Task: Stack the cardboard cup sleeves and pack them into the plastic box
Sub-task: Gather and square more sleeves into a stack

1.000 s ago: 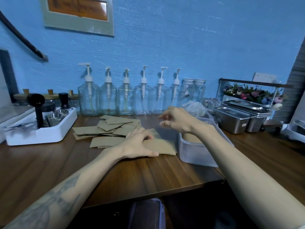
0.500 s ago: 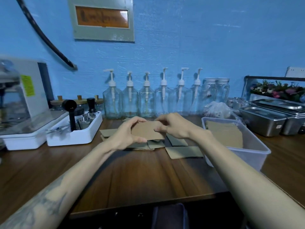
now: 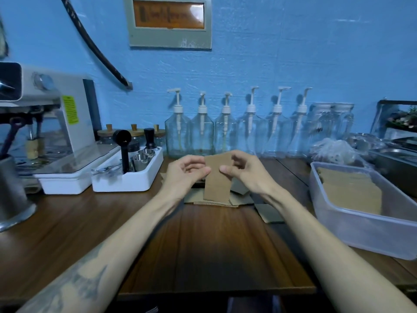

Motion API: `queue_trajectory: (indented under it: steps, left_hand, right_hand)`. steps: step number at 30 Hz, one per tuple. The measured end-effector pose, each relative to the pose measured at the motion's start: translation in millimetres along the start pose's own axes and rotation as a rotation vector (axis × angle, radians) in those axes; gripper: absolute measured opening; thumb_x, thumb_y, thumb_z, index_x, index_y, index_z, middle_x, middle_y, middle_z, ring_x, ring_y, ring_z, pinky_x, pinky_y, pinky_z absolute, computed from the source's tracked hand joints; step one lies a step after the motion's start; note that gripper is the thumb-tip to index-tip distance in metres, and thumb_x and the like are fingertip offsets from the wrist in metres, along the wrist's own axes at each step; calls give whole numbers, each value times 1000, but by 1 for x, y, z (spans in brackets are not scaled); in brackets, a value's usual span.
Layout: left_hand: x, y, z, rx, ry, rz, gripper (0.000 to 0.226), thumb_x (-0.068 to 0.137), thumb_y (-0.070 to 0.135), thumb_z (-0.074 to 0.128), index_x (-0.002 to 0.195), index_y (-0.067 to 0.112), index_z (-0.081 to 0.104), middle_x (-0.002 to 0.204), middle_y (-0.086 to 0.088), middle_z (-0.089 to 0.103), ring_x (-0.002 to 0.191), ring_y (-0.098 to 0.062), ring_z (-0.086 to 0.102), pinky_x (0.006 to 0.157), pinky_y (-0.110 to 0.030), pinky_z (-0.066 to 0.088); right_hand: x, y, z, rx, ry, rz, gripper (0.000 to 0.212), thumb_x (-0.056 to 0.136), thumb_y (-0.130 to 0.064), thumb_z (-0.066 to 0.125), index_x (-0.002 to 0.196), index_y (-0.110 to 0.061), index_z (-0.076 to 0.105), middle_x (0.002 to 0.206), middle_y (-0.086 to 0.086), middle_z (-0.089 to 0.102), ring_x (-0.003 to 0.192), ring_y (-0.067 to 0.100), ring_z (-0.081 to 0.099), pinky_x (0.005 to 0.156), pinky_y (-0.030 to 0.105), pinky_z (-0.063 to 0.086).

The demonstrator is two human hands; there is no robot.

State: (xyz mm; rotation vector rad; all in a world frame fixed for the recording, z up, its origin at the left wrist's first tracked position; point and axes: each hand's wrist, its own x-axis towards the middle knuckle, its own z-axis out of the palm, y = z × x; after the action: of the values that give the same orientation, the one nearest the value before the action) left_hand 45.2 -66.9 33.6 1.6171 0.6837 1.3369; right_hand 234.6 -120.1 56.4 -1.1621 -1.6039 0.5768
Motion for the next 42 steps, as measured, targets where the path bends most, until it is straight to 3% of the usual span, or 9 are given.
queue_trajectory:
  steps: [3, 7, 10, 15, 17, 21, 26, 36, 42]
  left_hand:
    - [1, -3, 0, 33, -36, 4, 28, 81, 13, 79, 107, 17, 72, 100, -9, 71, 87, -11, 65, 78, -21, 55]
    - [-1, -11, 0, -8, -42, -76, 28, 77, 11, 82, 103, 13, 72, 101, -3, 75, 91, -13, 70, 74, -20, 54]
    - [-3, -14, 0, -32, -23, -106, 27, 76, 6, 82, 100, 12, 70, 99, -8, 76, 90, -21, 72, 81, -33, 58]
    - [-7, -14, -10, 71, -65, -99, 26, 79, 3, 78, 99, 14, 68, 104, -13, 75, 96, -27, 71, 88, -41, 57]
    - [-10, -14, -14, 142, -89, -85, 24, 82, 0, 75, 102, 9, 67, 97, -5, 75, 94, -22, 72, 87, -33, 56]
    - [-18, -13, -13, 291, -153, -36, 23, 88, -5, 66, 109, 0, 59, 49, 24, 58, 46, 11, 54, 50, 0, 37]
    - [-19, -12, -13, 317, -194, -74, 29, 89, -8, 63, 113, 6, 56, 95, 1, 66, 68, 7, 64, 64, -8, 47]
    - [-21, -11, -15, 340, -204, -68, 33, 89, -9, 63, 119, 4, 56, 99, -2, 66, 73, 6, 65, 68, -9, 48]
    - [-22, -8, -16, 332, -218, -73, 33, 89, -6, 64, 120, 6, 57, 109, -8, 65, 87, -9, 64, 79, -13, 51]
  right_hand:
    - [2, 3, -4, 197, 81, 68, 31, 85, -3, 73, 110, -12, 56, 81, 1, 71, 59, 8, 59, 53, 19, 47]
    - [-4, 13, -8, 376, 89, 180, 48, 81, 8, 73, 112, -12, 42, 105, 16, 69, 80, 25, 73, 63, 30, 61]
    - [-8, 18, -7, 303, 51, 231, 51, 79, 7, 75, 111, -13, 41, 112, 16, 69, 86, 29, 74, 64, 32, 61]
    - [-14, 19, -15, -72, -32, 213, 51, 79, -7, 80, 116, -17, 46, 81, 0, 63, 72, 17, 64, 71, 32, 53]
    - [-21, 18, -22, -250, -78, 187, 48, 83, -12, 77, 121, -19, 48, 85, 1, 67, 80, 11, 67, 80, 28, 51]
    - [-39, 13, -38, -605, -144, 162, 21, 95, -16, 63, 116, -19, 61, 98, -4, 68, 92, 9, 63, 84, 25, 47]
    - [-56, 2, -54, -752, -228, 227, 10, 91, -28, 68, 91, -18, 69, 88, -16, 67, 88, 5, 62, 81, 25, 48]
    - [-60, -8, -49, -869, -350, 349, 26, 83, -34, 77, 92, -10, 72, 95, 3, 71, 87, 15, 62, 77, 25, 48]
    - [-58, -17, -50, -874, -413, 362, 14, 89, -30, 70, 97, -20, 65, 90, -11, 62, 98, 14, 59, 88, 26, 45]
